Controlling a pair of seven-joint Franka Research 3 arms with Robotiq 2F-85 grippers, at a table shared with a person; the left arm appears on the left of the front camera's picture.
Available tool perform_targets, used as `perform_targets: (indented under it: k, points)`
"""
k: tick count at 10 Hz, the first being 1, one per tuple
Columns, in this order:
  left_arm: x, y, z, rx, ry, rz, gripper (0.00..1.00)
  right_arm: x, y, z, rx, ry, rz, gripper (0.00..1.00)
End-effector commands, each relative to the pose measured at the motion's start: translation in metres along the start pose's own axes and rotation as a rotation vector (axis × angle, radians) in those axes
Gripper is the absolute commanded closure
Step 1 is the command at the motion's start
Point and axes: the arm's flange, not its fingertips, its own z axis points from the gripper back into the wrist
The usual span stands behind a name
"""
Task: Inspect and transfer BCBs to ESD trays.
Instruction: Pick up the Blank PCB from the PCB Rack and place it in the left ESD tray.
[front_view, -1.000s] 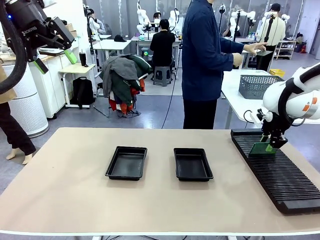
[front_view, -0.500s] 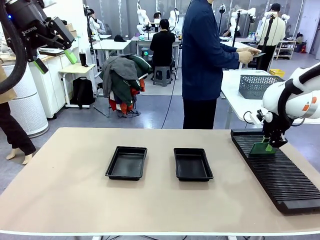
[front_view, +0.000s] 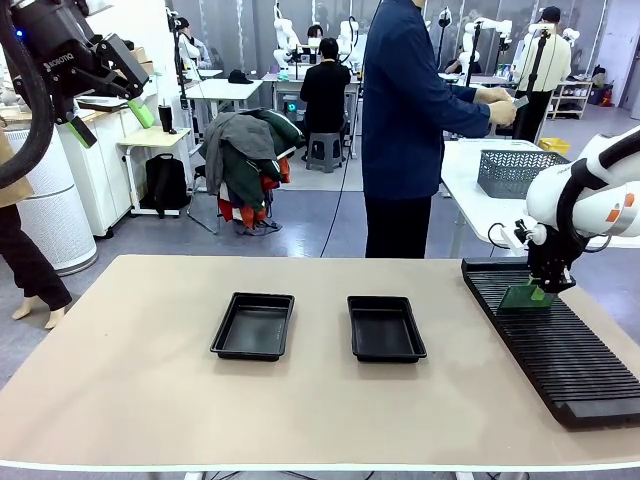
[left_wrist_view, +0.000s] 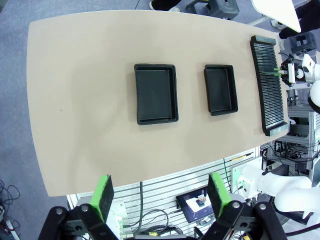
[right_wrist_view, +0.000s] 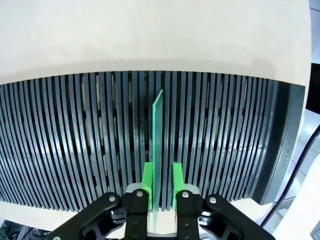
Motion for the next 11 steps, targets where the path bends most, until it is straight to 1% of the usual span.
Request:
perform_targets:
  k: [1,7,9,11]
  points:
    - [-0.0005,-0.0001,-0.0008,-0.005,0.002,0.002,0.00,-0.0010,-0.0044,-0.0025,0.023,0.013,-0.019,0.82]
    - [-0.0005,-0.0001,-0.0008,-0.005,0.002,0.002,0.00,-0.0017,-0.0002,-0.0001,0.026,0.018,-0.019,1.00]
    - [-0.0005,-0.0001,-0.0008,-0.005,0.002,0.002,0.00,-0.0050,0.0002,0.0011,0.025,0.016,-0.029,1.00]
    - [-0.0005,-0.0001,-0.0008,-0.005,0.002,0.002,0.00,-0.0027,0.0010,-0.0008,0.006,0.002,-0.004,1.00]
